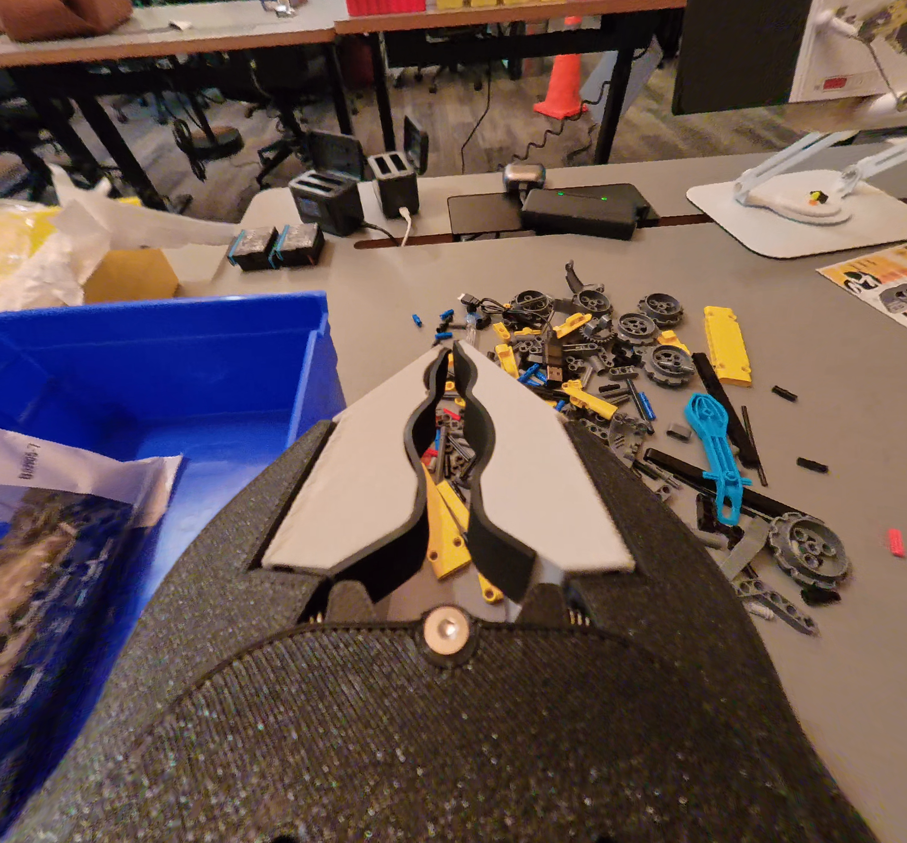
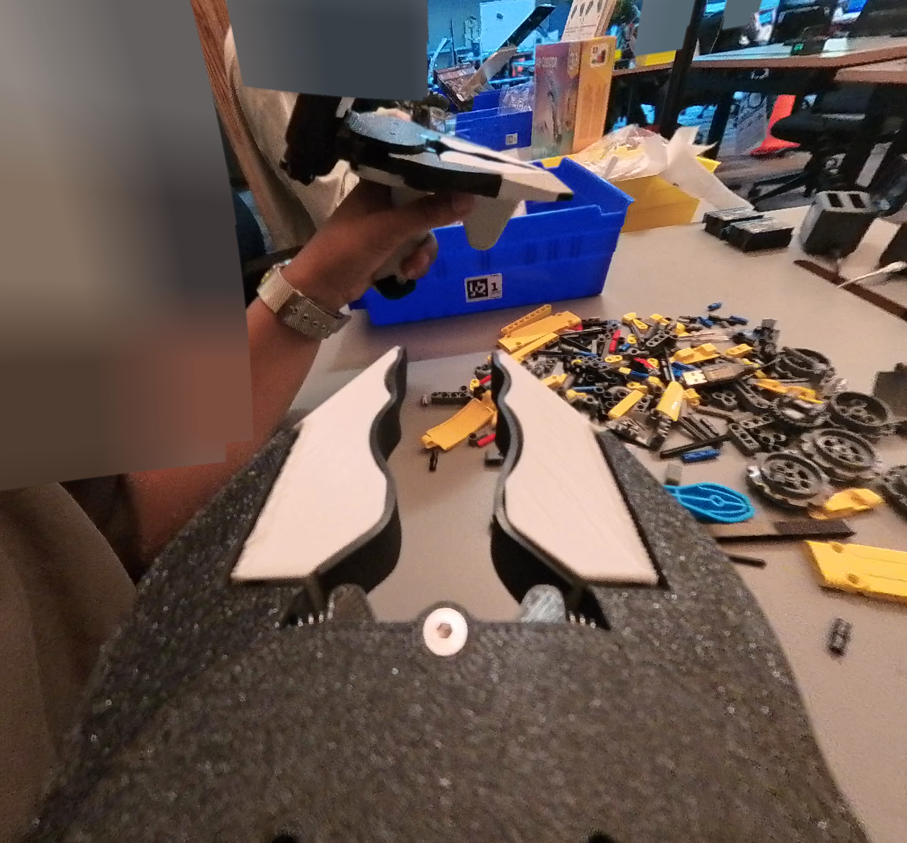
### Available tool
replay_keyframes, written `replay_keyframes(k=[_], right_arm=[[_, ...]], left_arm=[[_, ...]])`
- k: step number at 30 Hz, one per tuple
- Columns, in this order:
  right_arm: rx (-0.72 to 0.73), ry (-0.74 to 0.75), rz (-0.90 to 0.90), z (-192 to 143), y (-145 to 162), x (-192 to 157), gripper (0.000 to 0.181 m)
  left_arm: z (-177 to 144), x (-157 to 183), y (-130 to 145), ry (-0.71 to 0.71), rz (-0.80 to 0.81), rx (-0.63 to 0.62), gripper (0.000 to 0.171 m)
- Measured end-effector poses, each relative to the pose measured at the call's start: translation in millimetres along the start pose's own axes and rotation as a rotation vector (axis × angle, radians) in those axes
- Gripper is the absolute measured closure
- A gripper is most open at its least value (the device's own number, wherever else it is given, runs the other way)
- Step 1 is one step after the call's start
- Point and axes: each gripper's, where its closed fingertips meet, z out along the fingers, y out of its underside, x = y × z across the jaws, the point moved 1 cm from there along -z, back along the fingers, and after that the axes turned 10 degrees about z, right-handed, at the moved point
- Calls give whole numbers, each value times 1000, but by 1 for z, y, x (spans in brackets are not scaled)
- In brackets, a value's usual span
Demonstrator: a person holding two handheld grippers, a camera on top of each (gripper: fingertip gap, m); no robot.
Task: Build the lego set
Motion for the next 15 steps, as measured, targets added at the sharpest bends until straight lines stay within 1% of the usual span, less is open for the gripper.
replay_keyframes(k=[3,5,9,15], right_arm=[[7,14,15,8,9,11,147],[20,26,-25,9,18,13,149],[-43,17,-116,8,42,6,151],[-69,-7,-144,12,48,-2,151]], left_arm=[[8,-1,9,29,-52,6,171],[12,-2,15,40,-73,6,171],[16,-4,21,52,-114,1,171],[15,-7,19,20,-112,18,171]])
